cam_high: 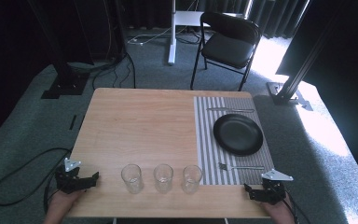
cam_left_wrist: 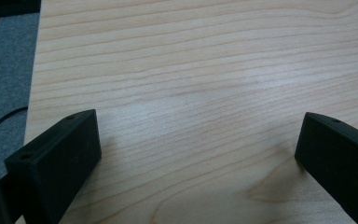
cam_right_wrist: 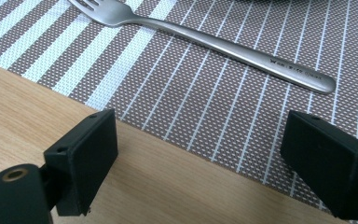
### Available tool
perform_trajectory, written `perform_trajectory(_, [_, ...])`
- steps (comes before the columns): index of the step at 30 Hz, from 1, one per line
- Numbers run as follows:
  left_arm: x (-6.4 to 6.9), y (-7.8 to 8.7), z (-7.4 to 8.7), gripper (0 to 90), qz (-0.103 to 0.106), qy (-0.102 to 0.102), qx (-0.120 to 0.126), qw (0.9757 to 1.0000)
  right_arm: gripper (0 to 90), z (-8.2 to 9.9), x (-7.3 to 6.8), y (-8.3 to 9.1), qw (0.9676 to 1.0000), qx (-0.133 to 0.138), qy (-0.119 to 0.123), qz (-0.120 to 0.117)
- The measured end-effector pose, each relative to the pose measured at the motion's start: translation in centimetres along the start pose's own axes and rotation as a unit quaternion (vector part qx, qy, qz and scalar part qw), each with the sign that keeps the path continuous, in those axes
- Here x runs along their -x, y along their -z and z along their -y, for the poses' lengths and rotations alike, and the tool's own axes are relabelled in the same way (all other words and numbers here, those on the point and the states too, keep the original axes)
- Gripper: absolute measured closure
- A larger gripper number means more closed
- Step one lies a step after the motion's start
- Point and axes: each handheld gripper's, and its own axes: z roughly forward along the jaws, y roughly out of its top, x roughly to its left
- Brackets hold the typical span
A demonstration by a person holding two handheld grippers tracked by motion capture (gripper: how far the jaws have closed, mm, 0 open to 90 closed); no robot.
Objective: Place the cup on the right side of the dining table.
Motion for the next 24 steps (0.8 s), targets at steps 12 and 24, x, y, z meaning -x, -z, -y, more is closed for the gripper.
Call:
perform_trajectory(12, [0.04, 0.11, 0.10, 0.5, 0.002, -0.002, 0.000, 1.0000, 10.5, -0.21, 0.01, 0.01, 1.0000, -0.009, 0.000, 0.000])
perform_trajectory(24, [0.05, 0.11, 0.12, 0.5, 0.002, -0.003, 0.000, 1.0000, 10.7, -0.25, -0.11, 0.07, 0.9999, -0.012, 0.001, 0.001])
